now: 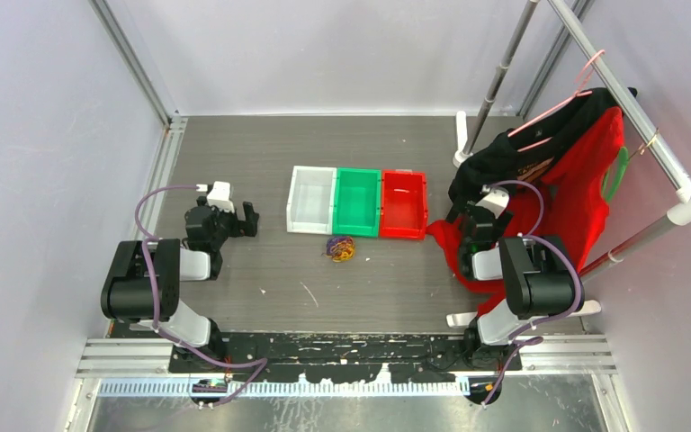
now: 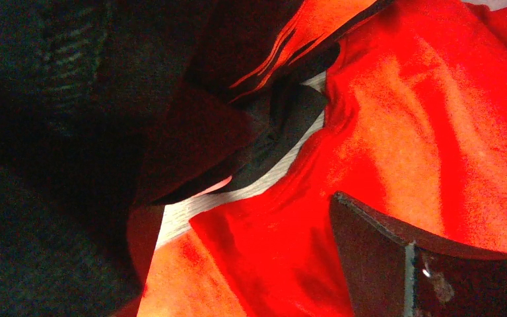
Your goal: Untangle the cables
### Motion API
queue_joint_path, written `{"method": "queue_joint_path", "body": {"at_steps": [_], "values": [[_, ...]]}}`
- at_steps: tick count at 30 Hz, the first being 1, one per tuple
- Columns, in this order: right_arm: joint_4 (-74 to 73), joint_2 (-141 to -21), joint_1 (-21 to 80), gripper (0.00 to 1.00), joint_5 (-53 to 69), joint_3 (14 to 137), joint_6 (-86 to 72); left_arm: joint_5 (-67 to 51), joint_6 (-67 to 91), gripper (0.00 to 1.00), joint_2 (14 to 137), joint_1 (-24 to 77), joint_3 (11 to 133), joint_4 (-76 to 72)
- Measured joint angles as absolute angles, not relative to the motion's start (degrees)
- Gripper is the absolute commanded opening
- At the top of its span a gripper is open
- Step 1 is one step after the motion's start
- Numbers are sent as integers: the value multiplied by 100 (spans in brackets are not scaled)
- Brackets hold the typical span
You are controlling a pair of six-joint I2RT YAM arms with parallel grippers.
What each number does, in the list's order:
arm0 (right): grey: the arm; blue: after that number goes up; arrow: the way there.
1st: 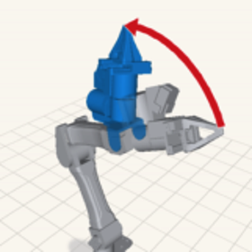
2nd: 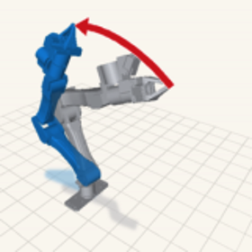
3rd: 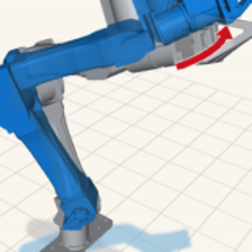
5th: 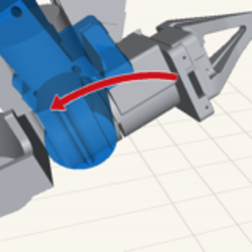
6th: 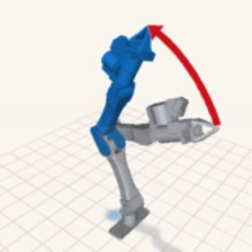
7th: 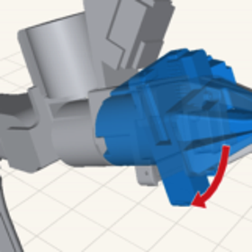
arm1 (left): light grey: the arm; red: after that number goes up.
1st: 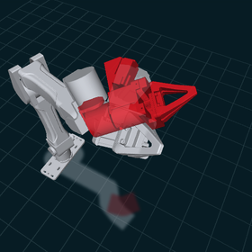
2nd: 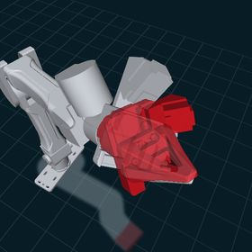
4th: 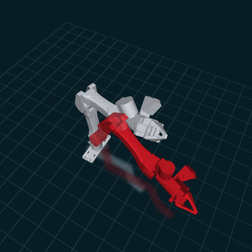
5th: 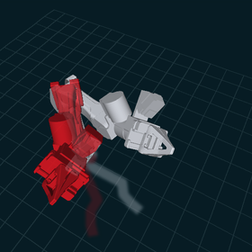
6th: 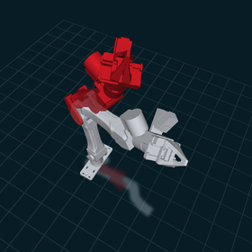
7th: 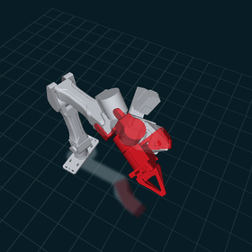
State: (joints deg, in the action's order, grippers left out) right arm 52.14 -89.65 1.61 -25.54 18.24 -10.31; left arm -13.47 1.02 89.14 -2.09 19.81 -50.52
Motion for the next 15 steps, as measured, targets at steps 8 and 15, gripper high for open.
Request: {"method": "queue_joint_path", "body": {"at_steps": [8,15], "values": [[4397,-8475,196,100,-2705,1957,-1072,-1347,102,99,8914,-209,1981,-5050],[2814,-6672,537,100,-2773,2499,-1452,-1339,113,99,8853,-213,2001,-4917]]}}
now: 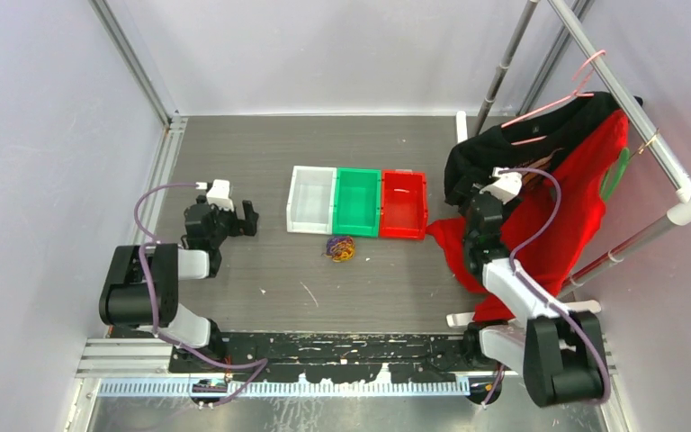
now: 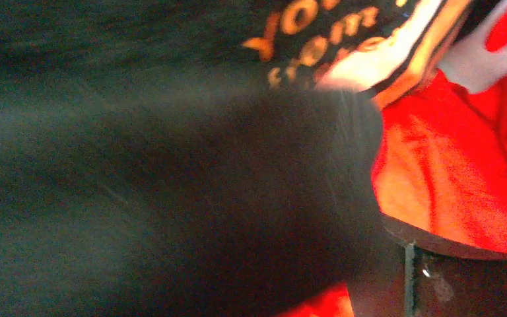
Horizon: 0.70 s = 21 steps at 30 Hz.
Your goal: Untangle the cables
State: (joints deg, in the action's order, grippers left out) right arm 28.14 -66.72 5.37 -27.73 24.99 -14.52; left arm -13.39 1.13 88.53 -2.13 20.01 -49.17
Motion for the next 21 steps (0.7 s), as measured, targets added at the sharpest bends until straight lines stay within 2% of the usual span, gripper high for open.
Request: {"method": "queue_joint_path", "body": {"at_steps": [4,11,16,21], "values": [[2152,-5843,1103,100,-2652,2488,-1708,-1332,104,100,8291,-246,2596,-3531],[838,-5247,1299,100,-1605,2506,-3245,-2062,-355,99,7511,-292,4923,-274],[296,-5127,1382,99,-897,2637,-3752,-2635,-718,99,7061,-303,5192,1188],[-200,-5137,2213,92,-908,2749,-3763,-3190,-1107,100,6783,-303,5194,2438]]}}
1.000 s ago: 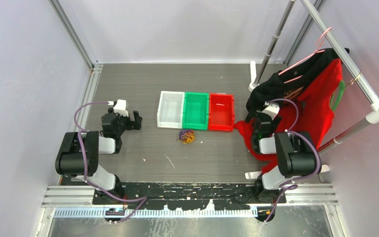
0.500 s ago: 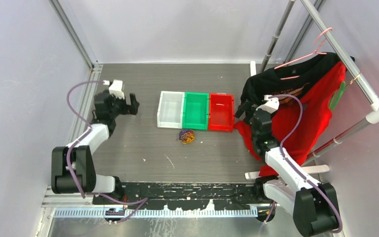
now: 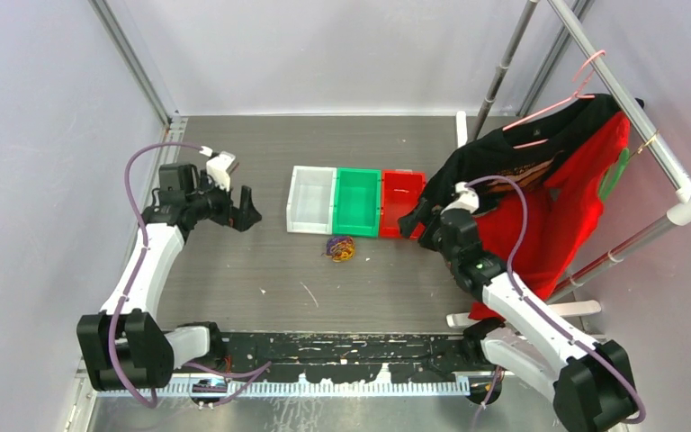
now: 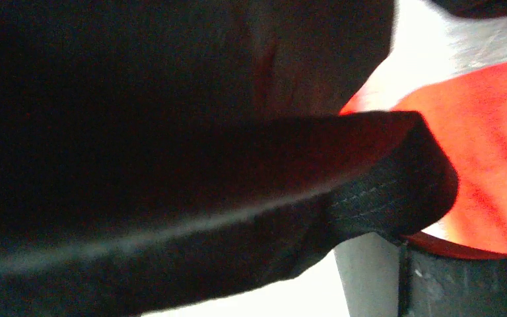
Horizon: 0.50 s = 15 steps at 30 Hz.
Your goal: Untangle the cables
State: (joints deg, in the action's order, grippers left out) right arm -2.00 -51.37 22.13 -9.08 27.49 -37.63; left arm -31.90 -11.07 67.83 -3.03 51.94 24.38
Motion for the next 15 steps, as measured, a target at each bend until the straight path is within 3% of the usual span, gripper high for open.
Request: {"method": "queue_joint_path", "body": {"at_steps": [10,15], "values": [[-482,-5411,4383,82,-1750,2749,-4025,-3706,-1728,100,6689,-303,5194,3841],[-482,-6139,5468,76,-2261,2974,-4219,-3846,-1881,98,6683,-303,5194,4143]]}}
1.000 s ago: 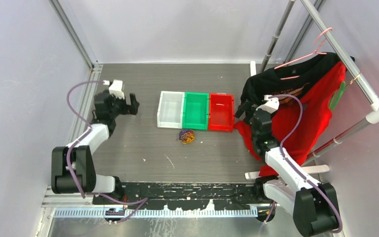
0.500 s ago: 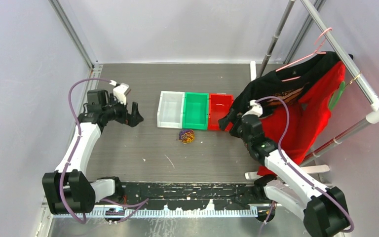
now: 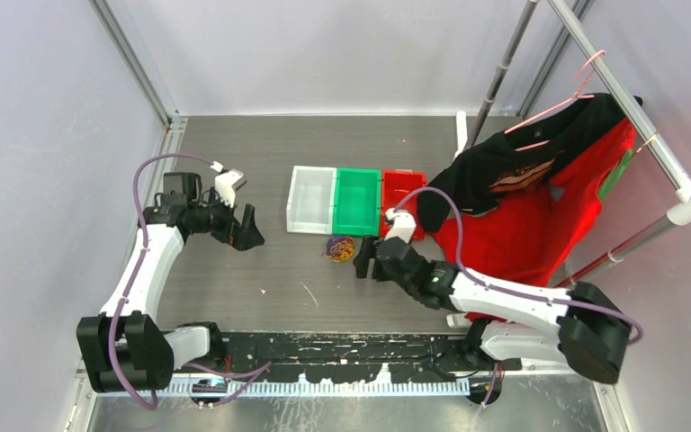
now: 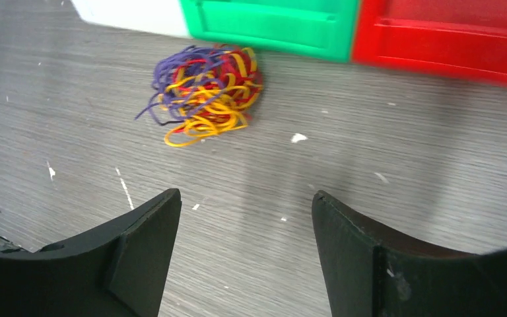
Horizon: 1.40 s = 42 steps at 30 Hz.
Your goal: Untangle the cables
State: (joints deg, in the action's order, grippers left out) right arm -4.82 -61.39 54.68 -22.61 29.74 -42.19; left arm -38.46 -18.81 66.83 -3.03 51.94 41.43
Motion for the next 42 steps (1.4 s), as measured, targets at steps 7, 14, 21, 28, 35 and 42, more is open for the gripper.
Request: {"method": "queue_joint_path", "body": {"at_steps": [7,14,21,28,35,42], "values": [[-89,-7553,5763,62,-2314,3887,-4353,-3929,-2003,96,6624,-303,5210,4370],[145,-8278,5763,53,-2281,4198,-4377,-4021,-2178,94,6372,-303,5231,4587],[183,-8530,5763,37,-2329,4298,-4375,-4178,-2331,94,6276,-303,5240,4751],[237,-8825,5763,1,-2335,4512,-4331,-4484,-2460,93,6300,-303,5253,4936],[414,-8864,5778,1,-1944,4543,-4327,-4722,-2550,91,6420,-287,5273,5068],[674,-8667,6034,1,-1260,4497,-4278,-4823,-2565,89,6622,69,5282,5083]]}}
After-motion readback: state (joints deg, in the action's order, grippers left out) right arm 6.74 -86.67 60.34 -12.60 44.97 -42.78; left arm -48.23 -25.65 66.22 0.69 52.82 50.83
